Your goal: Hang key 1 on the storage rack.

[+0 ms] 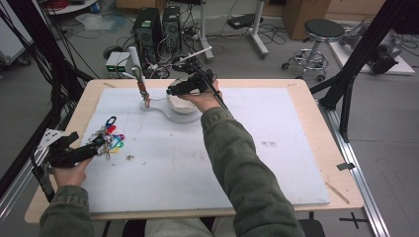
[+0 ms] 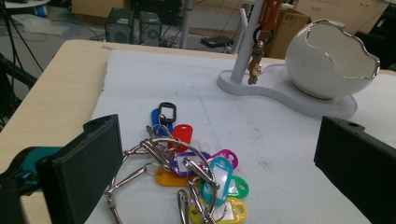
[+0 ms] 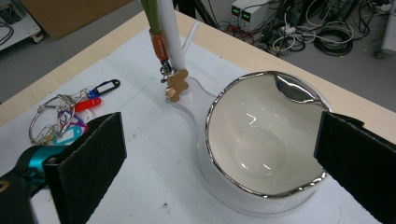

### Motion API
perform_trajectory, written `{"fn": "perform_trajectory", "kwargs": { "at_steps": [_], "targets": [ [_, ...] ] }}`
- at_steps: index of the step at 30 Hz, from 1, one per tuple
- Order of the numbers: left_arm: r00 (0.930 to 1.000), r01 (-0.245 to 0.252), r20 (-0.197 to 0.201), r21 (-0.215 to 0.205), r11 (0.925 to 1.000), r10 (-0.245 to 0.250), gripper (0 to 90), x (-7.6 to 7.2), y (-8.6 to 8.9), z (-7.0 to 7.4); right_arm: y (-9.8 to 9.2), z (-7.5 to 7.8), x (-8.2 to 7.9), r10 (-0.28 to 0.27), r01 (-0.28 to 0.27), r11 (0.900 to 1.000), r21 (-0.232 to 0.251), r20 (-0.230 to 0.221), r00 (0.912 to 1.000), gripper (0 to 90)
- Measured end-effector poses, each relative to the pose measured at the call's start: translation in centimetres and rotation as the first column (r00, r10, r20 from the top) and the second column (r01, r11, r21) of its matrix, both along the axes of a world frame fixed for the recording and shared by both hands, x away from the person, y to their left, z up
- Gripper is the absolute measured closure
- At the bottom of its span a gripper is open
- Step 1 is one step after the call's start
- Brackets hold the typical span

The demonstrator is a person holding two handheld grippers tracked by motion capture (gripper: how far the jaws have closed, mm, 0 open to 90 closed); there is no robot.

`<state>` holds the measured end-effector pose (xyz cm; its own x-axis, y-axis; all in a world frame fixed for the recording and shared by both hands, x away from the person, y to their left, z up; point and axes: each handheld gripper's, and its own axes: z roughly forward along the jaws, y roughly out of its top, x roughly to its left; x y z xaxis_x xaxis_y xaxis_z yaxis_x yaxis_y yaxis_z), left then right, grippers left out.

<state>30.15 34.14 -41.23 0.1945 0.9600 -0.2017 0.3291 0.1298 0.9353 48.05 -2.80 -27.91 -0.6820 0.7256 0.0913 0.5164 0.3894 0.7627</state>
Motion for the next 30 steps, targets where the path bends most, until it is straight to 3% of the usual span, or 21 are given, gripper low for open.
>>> {"fn": "perform_trajectory", "kwargs": {
  "at_steps": [6,9,13,30],
  "targets": [
    [1.0000,-0.001,0.000,0.002,1.0000,0.001,1.7,0.0,-0.1,0.1,-1.1,0.2,-0.6,-0.013,0.013,1.000,0.006,0.012,0.9998,1.5],
    [1.0000,0.003,-0.001,0.005,1.0000,-0.003,1.7,0.0,-0.1,0.1,-2.1,-0.3,-0.6,-0.022,0.022,0.999,0.024,-0.006,0.9997,1.5],
    [1.0000,0.005,-0.004,0.008,1.0000,-0.005,1.7,0.1,-0.2,0.0,-2.8,-0.5,-0.8,-0.027,0.027,1.000,0.013,-0.016,0.9995,1.5],
    [1.0000,0.006,-0.008,0.011,0.9999,-0.006,1.7,0.1,-0.3,0.1,-6.4,-2.1,-2.7,-0.030,0.030,0.999,0.032,-0.005,0.9995,1.5]
  ]
}}
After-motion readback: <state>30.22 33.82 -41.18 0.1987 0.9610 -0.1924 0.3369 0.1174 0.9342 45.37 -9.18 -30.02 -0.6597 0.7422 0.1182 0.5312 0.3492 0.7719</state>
